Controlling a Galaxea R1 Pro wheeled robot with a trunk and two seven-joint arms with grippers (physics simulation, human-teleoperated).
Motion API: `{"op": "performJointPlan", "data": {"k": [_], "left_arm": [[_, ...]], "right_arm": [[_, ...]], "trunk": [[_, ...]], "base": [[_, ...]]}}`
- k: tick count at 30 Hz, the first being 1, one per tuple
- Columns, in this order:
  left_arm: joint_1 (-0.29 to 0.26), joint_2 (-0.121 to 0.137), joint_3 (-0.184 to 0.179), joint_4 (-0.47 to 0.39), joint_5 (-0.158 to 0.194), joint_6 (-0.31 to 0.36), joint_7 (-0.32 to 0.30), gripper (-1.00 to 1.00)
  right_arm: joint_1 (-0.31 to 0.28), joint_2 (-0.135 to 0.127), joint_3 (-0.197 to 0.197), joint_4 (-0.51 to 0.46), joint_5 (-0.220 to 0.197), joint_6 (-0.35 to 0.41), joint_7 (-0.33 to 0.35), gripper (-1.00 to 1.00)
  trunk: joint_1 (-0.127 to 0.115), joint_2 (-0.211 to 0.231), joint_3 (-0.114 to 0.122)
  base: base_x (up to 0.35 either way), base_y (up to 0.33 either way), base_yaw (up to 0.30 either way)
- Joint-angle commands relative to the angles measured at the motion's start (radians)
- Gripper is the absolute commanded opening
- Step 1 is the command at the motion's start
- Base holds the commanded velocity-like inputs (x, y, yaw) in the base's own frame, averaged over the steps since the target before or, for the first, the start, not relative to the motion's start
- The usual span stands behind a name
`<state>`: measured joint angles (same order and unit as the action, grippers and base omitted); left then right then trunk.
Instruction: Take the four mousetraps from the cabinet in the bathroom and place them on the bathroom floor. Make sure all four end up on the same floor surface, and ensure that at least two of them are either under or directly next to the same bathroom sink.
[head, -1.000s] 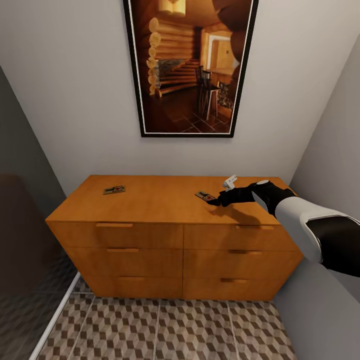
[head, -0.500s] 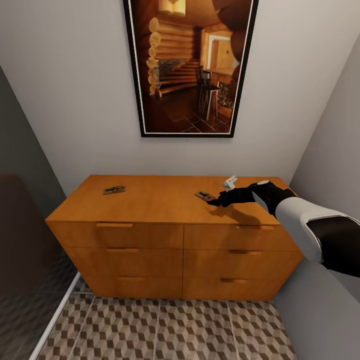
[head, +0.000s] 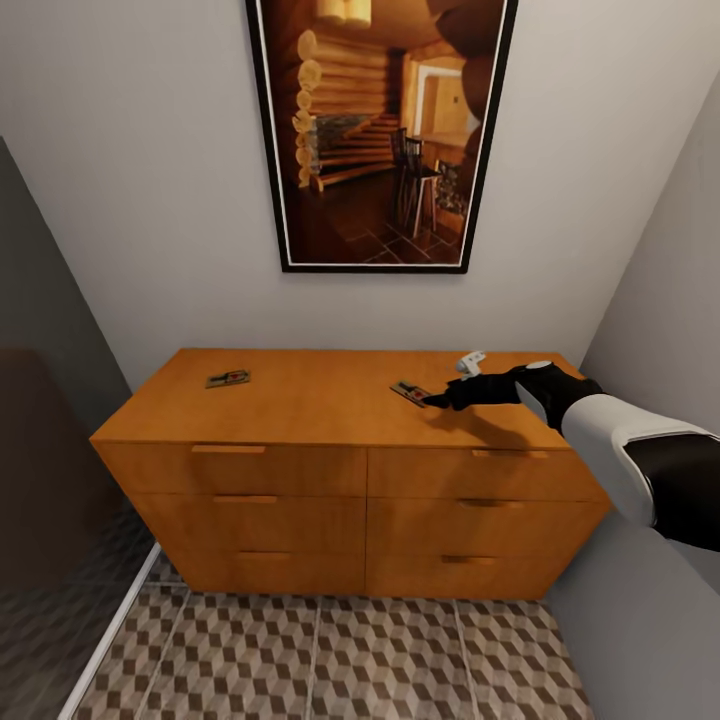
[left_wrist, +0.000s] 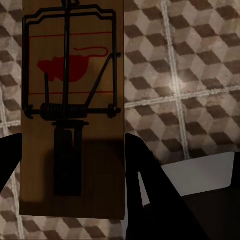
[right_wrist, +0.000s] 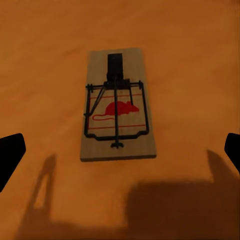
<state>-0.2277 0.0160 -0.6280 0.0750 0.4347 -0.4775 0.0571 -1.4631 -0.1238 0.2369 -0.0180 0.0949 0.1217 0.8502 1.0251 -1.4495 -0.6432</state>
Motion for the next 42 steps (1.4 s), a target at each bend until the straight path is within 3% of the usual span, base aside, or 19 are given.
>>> {"op": "performJointPlan", "data": {"k": [1, 15, 42], "left_arm": [[-0.001, -0.001, -0.009, 0.003, 0.001, -0.004, 0.004, -1.00], [-0.001, -0.001, -0.009, 0.003, 0.001, -0.004, 0.005, -1.00], [-0.001, 0.001, -0.009, 0.003, 0.001, -0.004, 0.004, -1.00]], "right_arm": [[0.000, -0.003, -0.008, -0.002, 0.006, 0.007, 0.004, 1.00], [0.000, -0.013, -0.008, -0.002, -0.044, 0.006, 0.023, 1.00], [0.025, -0.014, -0.008, 0.000, -0.045, 0.006, 0.016, 1.00]], "trunk": [[0.000, 0.000, -0.002], [0.000, 0.000, -0.004], [0.000, 0.000, -0.004]], "base": [[0.000, 0.000, 0.000], [0.006, 0.000, 0.000], [0.037, 0.008, 0.000]]}}
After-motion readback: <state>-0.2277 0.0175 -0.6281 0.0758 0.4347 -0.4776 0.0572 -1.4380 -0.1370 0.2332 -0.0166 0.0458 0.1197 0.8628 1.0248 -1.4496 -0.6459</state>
